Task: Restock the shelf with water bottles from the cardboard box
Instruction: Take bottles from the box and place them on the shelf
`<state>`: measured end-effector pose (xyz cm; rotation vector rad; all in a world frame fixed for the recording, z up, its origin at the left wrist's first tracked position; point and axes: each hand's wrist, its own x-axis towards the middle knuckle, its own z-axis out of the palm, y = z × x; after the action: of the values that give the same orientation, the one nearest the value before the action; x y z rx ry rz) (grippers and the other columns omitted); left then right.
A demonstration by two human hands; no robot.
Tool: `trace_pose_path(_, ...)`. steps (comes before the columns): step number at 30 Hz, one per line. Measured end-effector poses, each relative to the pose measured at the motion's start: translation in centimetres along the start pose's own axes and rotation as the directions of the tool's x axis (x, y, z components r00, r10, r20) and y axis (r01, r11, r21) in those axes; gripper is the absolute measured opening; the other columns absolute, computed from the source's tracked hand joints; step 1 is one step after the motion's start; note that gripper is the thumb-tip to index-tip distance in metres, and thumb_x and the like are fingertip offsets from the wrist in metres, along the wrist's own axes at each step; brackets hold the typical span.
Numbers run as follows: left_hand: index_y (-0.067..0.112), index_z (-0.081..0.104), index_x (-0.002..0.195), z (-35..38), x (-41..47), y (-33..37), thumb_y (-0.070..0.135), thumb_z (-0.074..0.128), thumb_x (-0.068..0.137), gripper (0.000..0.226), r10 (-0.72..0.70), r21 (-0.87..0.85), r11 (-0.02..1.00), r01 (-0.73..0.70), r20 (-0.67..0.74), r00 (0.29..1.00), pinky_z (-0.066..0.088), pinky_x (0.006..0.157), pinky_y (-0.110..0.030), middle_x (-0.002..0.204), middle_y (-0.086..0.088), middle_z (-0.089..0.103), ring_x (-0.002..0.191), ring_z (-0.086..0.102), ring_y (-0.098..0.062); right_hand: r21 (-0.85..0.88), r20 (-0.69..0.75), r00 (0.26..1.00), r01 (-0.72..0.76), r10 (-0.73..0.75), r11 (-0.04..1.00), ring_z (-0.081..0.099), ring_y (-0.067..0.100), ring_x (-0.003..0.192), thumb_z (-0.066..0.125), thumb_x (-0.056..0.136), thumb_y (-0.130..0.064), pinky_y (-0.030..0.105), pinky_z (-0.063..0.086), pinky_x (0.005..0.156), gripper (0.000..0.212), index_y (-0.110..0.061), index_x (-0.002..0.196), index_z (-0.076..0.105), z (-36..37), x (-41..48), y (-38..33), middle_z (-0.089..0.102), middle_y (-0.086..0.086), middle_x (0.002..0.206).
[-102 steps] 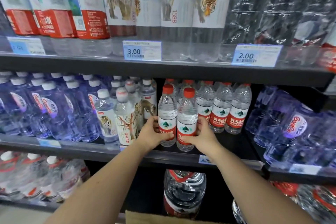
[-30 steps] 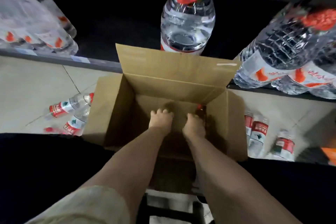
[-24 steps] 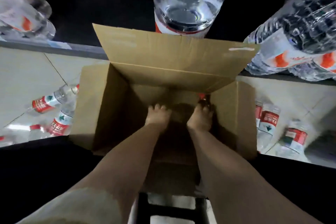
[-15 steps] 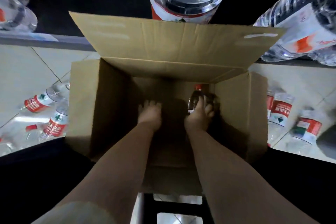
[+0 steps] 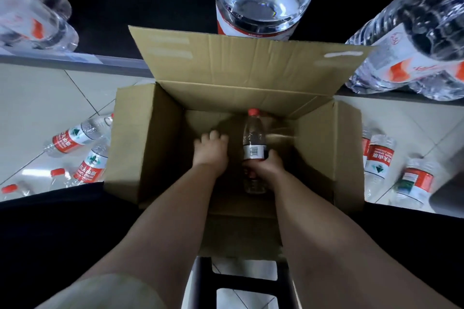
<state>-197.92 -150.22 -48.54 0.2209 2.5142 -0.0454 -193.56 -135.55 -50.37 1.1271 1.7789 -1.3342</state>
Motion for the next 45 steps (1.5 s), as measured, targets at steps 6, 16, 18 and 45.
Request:
trace_pose_path(6,0.019,0.049,0.129,-5.4,-6.2,-0.4,0.022,0.054,0.089,0.04,-0.062,-0.041,0.998,0.056,-0.149,0.987,0.035,0.098,-0.044,0.13,-0.007,0.05,0.123,0.043,-0.03,0.204,0.095,0.986,0.113,-0.134,0.972,0.068,0.024,0.082,0.078,0.072,-0.013,0.034,0.055,0.072,0.04,-0.015,0.107,0.06,-2.2,-7.5,-2.1,0.07,0.009,0.097)
trace_pose_path(16,0.018,0.049,0.13,-18.1,-18.3,-0.6,0.023,0.065,0.081,0.052,0.005,0.072,0.997,0.033,-0.475,0.88,0.037,0.099,-0.046,0.129,-0.009,0.054,0.121,0.048,-0.032,0.48,0.207,0.866,0.316,-0.456,0.818,0.066,0.029,0.077,0.058,0.087,-0.009,0.04,0.055,0.07,0.03,-0.005,0.116,0.056,-6.9,-24.3,-9.2,0.067,0.015,0.089)
trace_pose_path(18,0.019,0.05,0.128,-20.4,-20.2,-0.1,0.019,0.06,0.083,0.047,0.056,0.122,0.992,0.011,-0.533,0.845,0.038,0.096,-0.044,0.128,-0.008,0.053,0.12,0.048,-0.031,0.511,0.244,0.799,0.375,-0.549,0.773,0.068,0.024,0.069,0.056,0.09,-0.011,0.036,0.056,0.066,0.017,-0.007,0.107,0.058,-8.2,-27.4,-10.3,0.07,0.01,0.08)
trace_pose_path(45,0.016,0.047,0.127,-47.7,-19.6,2.7,0.038,0.056,0.088,0.046,0.153,0.158,0.986,-0.046,-0.78,0.607,0.039,0.095,-0.047,0.126,-0.011,0.054,0.117,0.047,-0.035,0.379,-0.119,0.52,0.811,-0.846,0.446,0.07,0.028,0.097,0.079,0.072,-0.001,0.048,0.054,0.09,0.051,-0.009,0.118,0.058,-20.9,-34.5,-31.9,0.072,0.01,0.107)
